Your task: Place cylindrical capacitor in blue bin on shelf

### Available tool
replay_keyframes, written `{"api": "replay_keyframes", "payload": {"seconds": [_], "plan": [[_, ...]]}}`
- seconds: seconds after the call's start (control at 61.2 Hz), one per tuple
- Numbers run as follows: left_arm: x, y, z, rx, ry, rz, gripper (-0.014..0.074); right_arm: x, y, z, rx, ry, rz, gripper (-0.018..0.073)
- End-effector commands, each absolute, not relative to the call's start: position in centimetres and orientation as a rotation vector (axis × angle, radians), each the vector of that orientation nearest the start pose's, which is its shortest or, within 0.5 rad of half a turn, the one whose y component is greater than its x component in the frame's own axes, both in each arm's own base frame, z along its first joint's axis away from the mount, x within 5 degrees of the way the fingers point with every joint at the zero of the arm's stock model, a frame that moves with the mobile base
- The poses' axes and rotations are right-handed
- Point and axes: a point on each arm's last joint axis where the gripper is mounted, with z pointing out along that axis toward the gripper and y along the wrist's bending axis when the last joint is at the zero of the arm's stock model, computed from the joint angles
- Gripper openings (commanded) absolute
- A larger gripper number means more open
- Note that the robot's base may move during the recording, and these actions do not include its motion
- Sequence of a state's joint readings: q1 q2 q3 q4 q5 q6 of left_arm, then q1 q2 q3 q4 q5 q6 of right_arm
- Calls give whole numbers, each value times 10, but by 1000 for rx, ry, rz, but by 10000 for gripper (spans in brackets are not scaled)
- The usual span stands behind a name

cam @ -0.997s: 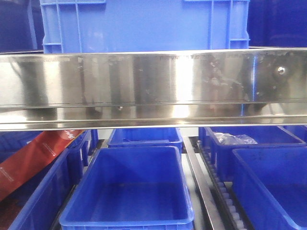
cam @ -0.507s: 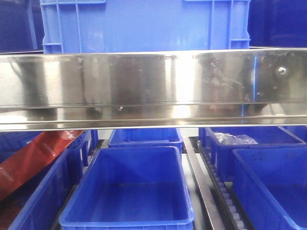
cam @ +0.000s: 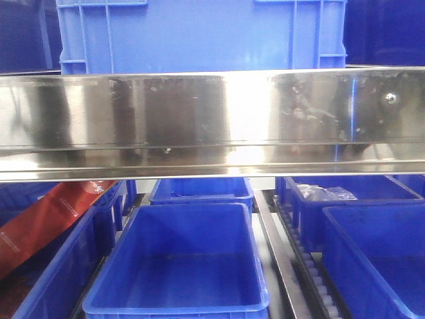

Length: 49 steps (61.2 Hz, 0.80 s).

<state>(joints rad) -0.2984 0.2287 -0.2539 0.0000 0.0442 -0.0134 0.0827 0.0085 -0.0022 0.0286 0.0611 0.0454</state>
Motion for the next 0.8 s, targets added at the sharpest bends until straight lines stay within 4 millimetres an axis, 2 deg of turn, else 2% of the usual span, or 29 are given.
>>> {"api": "replay_keyframes", "payload": {"seconds": [0.0,0.212,0.784], "plan": [[64,-15,262,156,1487,-198,-111,56,4,209,-7,1527,116,-165],[55,-9,215,103,1464,-143,-111,56,4,209,-7,1527,116,-165],[56,-9,213,103,1488,-141,-111,56,4,209,-7,1527,116,-165]]}}
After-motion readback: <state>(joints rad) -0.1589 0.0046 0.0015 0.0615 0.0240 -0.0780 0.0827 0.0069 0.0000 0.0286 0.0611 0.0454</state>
